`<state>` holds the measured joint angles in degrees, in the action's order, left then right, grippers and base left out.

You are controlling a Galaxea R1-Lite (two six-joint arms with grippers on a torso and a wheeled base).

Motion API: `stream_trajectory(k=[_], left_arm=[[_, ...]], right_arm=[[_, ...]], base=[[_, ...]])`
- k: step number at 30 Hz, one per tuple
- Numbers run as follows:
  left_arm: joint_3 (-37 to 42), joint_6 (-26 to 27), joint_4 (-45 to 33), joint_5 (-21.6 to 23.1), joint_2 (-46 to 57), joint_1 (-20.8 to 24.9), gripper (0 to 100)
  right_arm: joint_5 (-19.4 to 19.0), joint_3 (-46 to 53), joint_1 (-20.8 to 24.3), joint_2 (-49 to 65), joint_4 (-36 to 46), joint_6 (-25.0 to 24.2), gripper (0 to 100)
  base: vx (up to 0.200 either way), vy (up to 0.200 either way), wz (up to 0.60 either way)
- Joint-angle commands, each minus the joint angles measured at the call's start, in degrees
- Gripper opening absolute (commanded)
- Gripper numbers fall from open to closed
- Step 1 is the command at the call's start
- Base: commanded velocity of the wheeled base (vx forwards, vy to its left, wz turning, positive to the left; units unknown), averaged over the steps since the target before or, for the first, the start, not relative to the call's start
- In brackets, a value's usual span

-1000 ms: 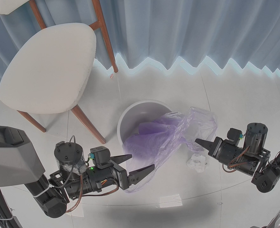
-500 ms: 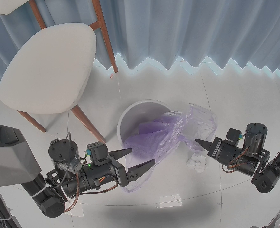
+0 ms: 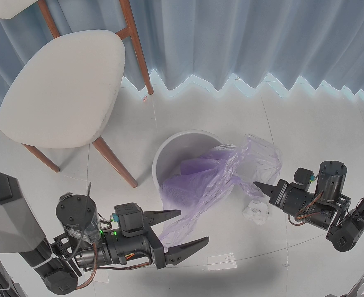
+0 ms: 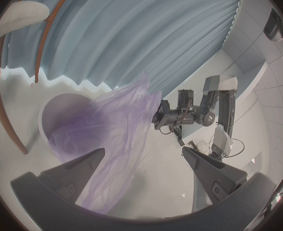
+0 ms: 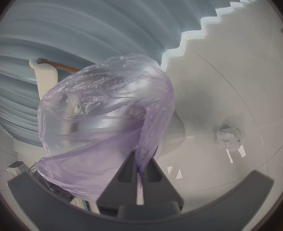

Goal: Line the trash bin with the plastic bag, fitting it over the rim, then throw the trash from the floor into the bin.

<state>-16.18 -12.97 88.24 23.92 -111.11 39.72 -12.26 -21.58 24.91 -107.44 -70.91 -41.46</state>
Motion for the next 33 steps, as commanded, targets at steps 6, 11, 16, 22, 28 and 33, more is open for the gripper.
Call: stream_trajectory(k=[6, 11, 16, 22, 28, 33], left_arm=[[-3.42, 1.46, 0.09, -3.35, -6.32, 0.27, 100], [-4.39, 1.46, 0.01, -5.02, -7.37, 0.19, 100], [-5.97, 1.37, 0.09, -7.13, -9.04, 0.10, 100], [-8.08, -0.30, 0.09, -7.39, -8.43, 0.45, 0], [-7.99, -1.53, 0.09, -7.39, -5.61, 0.19, 0], [-7.99, -2.85, 0.09, -7.39, -4.91, 0.36, 0]], right_arm=[[0.05, 0.13, 0.67, -0.05, -0.02, -0.02, 0], [0.13, 0.13, 1.02, 0.30, -0.02, -0.02, 0], [0.13, 0.13, 1.11, 0.38, -0.02, -0.02, 0], [0.40, 0.31, 2.08, 0.30, -0.10, -0.02, 0], [0.49, 0.48, 2.16, 0.30, -2.48, -0.29, 0], [0.40, 1.01, 2.78, 0.21, -5.55, -0.29, 0]], base=[[0.000, 0.000, 0.00], [0.000, 0.000, 0.00], [0.000, 0.000, 0.00], [0.000, 0.000, 0.00], [0.000, 0.000, 0.00], [0.000, 0.000, 0.00]])
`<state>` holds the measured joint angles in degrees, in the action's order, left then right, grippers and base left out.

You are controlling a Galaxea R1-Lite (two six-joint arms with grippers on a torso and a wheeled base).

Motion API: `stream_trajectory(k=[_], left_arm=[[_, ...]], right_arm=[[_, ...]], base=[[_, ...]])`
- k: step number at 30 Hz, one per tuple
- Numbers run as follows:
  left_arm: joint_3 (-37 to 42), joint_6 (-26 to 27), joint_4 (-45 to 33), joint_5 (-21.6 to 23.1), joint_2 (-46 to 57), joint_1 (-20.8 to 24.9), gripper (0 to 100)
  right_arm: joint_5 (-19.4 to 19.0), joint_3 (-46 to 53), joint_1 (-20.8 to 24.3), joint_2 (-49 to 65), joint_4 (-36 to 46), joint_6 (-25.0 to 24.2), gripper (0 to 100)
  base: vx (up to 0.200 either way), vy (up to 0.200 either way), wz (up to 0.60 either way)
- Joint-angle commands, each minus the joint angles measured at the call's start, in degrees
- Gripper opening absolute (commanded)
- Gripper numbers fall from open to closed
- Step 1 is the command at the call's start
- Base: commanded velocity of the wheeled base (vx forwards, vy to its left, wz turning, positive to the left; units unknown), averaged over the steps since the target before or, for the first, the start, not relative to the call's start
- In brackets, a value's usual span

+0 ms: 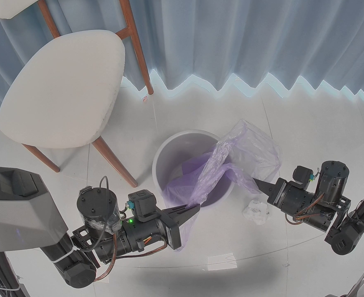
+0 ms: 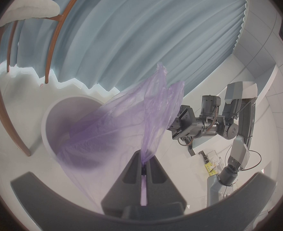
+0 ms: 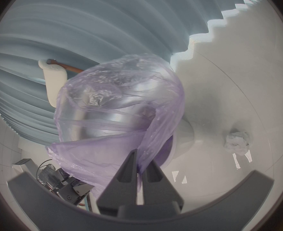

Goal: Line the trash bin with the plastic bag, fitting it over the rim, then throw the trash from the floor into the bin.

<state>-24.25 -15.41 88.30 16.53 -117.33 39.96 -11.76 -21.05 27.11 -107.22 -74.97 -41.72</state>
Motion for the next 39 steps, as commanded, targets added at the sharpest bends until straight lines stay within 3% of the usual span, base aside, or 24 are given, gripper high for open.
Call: stream_trajectory(k=[1, 8, 9, 13, 16, 19, 22, 25, 26, 29, 35, 39], left_arm=[[0.08, -0.41, 0.03, -0.01, 1.32, 0.12, 0], [-0.01, -0.32, 0.03, 0.08, 1.23, 0.21, 0], [-0.10, -0.32, 0.03, -0.01, 1.23, 0.12, 0], [-1.07, -0.41, 0.03, -0.01, 1.32, -0.41, 0], [-2.03, -1.55, 0.03, -0.09, 1.49, -1.03, 0], [-3.61, -6.21, 0.03, -0.27, 3.25, -1.64, 0], [-3.88, -9.90, 0.03, -0.18, 5.63, -2.26, 0], [-4.14, -10.08, 0.03, -0.18, 6.06, -2.61, 0], [-4.58, -9.90, 0.03, -0.27, 5.98, -2.87, 0], [-4.93, -9.82, 0.03, -0.27, 5.89, -3.57, 0], [-5.55, -9.90, 0.03, -0.18, 5.98, -4.80, 0], [-5.90, -9.90, 0.03, -0.18, 5.71, -5.16, 0]], right_arm=[[-0.10, 0.75, 0.66, -0.01, -2.11, 0.06, 0], [-0.01, 1.54, 2.07, -0.63, -3.51, -0.03, 0], [-0.10, 0.93, 2.07, -0.54, -3.95, -0.82, 100], [-0.01, 1.28, 1.80, 2.71, -9.31, -4.87, 100], [-0.19, 1.01, 1.28, 7.02, -7.65, -6.10, 100], [-0.19, -1.45, 1.10, 13.52, 6.59, -5.83, 100], [-0.89, -6.37, 1.36, 21.08, 25.75, -6.18, 100], [-2.74, -9.36, 1.80, 26.27, 39.82, -5.66, 100], [-3.88, -10.68, 2.42, 28.82, 47.29, -4.43, 100], [-4.67, -11.47, 3.30, 30.66, 58.62, 0.23, 100], [-4.58, -12.78, 6.37, 21.96, 60.65, 2.34, 100], [-3.88, -14.54, 6.46, 11.42, 52.30, 1.99, 100]], base=[[0.000, 0.000, 0.00], [0.000, 0.000, 0.00], [0.000, 0.000, 0.00], [0.000, 0.000, 0.00], [0.000, 0.000, 0.00], [0.000, 0.000, 0.00], [0.000, 0.000, 0.00], [0.000, 0.000, 0.00], [0.000, 0.000, 0.00], [0.000, 0.000, 0.00], [0.000, 0.000, 0.00], [0.000, 0.000, 0.00]])
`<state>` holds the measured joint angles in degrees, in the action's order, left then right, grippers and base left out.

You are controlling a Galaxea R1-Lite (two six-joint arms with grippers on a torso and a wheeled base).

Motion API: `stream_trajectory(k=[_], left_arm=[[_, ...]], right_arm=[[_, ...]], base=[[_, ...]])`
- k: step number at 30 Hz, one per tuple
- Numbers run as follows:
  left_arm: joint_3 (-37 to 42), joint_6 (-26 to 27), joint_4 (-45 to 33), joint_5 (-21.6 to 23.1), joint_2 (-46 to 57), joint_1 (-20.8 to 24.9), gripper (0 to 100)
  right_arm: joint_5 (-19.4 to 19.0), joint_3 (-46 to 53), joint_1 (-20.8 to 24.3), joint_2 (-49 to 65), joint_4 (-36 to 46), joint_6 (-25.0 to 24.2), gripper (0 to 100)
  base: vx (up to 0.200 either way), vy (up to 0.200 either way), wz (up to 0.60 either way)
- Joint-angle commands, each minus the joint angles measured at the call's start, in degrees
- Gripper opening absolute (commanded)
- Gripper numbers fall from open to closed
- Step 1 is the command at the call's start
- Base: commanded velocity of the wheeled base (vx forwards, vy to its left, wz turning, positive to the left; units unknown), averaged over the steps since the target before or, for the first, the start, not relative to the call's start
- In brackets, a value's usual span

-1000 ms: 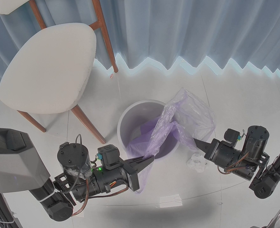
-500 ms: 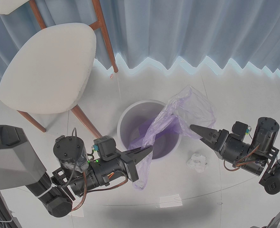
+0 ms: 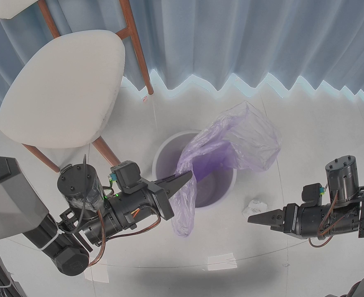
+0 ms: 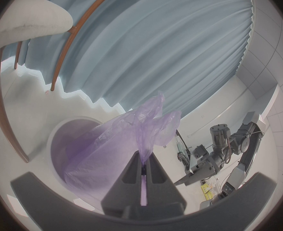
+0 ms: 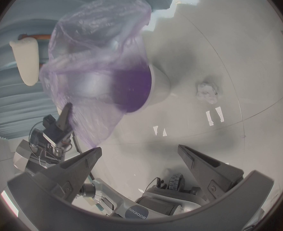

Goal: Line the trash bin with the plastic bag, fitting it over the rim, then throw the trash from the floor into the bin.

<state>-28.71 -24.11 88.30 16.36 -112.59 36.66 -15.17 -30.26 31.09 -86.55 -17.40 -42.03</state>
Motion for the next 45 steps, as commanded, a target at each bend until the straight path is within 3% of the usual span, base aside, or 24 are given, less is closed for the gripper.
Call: stream_trajectory(k=[1, 8, 14, 16, 26, 31, 37, 45], left_arm=[[-1.44, -1.20, 0.03, 0.08, 0.97, -2.03, 0], [-1.09, -0.58, 0.03, 0.08, 0.80, -1.85, 0], [-1.26, 0.03, 0.03, 0.08, 0.80, -1.85, 0], [-1.09, 1.17, 0.03, 0.08, 1.06, -1.85, 0], [-1.26, 2.40, 0.03, 0.08, 1.15, -2.20, 0], [-0.91, 2.76, 0.03, 0.25, 0.88, -1.85, 0], [-0.65, 3.46, 0.03, 0.25, 0.71, -1.59, 0], [-0.30, 4.34, 0.03, 0.34, 0.27, -1.41, 0]], right_arm=[[-0.48, -5.34, 2.49, -9.77, -6.25, 2.31, 100], [-0.30, -10.96, 2.22, -21.64, -14.51, -1.03, 100], [-0.04, -15.18, 1.61, -24.89, -14.24, -2.00, 100], [2.77, -18.17, -0.76, -27.97, -14.07, -1.47, 100], [3.56, -23.62, -4.72, -32.54, -13.63, -1.47, 100], [3.92, -26.78, -4.89, -36.58, -13.98, -1.38, 100], [7.08, -30.91, -4.89, -40.71, -14.16, -0.51, 100], [7.43, -35.05, -4.89, -43.52, -13.63, -0.42, 100]], base=[[0.000, 0.000, 0.00], [0.000, 0.000, 0.00], [0.000, 0.000, 0.00], [0.000, 0.000, 0.00], [0.000, 0.000, 0.00], [0.000, 0.000, 0.00], [0.000, 0.000, 0.00], [0.000, 0.000, 0.00]])
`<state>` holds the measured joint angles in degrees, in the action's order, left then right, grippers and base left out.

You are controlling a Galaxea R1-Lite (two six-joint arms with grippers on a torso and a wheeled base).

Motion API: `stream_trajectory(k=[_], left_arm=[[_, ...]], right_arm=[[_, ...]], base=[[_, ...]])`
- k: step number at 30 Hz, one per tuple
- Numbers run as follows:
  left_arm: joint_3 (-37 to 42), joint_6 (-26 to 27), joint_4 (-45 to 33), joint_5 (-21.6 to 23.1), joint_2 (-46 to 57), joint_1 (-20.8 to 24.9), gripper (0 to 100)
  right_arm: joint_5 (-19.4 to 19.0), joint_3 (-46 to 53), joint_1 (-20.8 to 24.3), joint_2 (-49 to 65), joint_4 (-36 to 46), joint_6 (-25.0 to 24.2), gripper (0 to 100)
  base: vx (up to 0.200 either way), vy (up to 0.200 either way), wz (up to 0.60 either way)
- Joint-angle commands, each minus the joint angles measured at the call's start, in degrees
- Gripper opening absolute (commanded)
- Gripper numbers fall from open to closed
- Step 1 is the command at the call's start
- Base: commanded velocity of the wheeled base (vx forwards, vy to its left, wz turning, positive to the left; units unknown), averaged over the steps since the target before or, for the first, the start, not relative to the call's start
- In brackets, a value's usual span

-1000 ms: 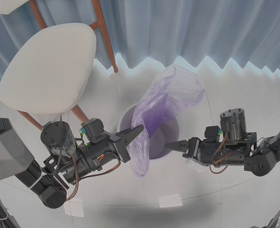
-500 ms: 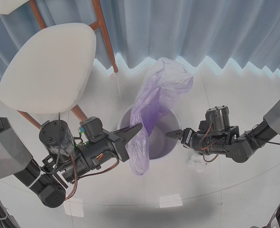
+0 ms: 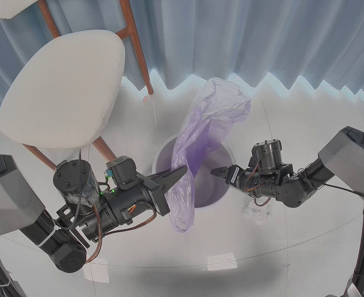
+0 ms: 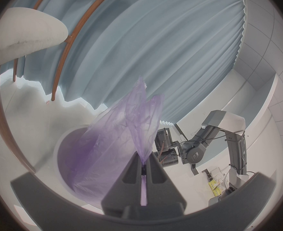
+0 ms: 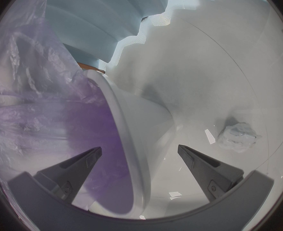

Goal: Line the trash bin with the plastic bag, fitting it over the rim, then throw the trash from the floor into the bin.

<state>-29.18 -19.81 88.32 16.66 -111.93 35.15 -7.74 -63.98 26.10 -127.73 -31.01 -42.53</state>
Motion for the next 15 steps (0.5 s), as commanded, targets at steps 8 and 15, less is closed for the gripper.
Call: stream_trajectory(k=[8, 15], left_arm=[[0.27, 0.12, 0.01, 0.03, -0.39, 0.01, 0], [1.67, 0.12, 0.01, 0.21, 0.75, 0.01, 0]], right_arm=[[0.01, -1.50, 0.71, -2.70, 0.08, 0.08, 0], [-0.08, 3.51, 1.15, -0.24, -0.01, 2.63, 0]], base=[[0.000, 0.000, 0.00], [0.000, 0.000, 0.00]])
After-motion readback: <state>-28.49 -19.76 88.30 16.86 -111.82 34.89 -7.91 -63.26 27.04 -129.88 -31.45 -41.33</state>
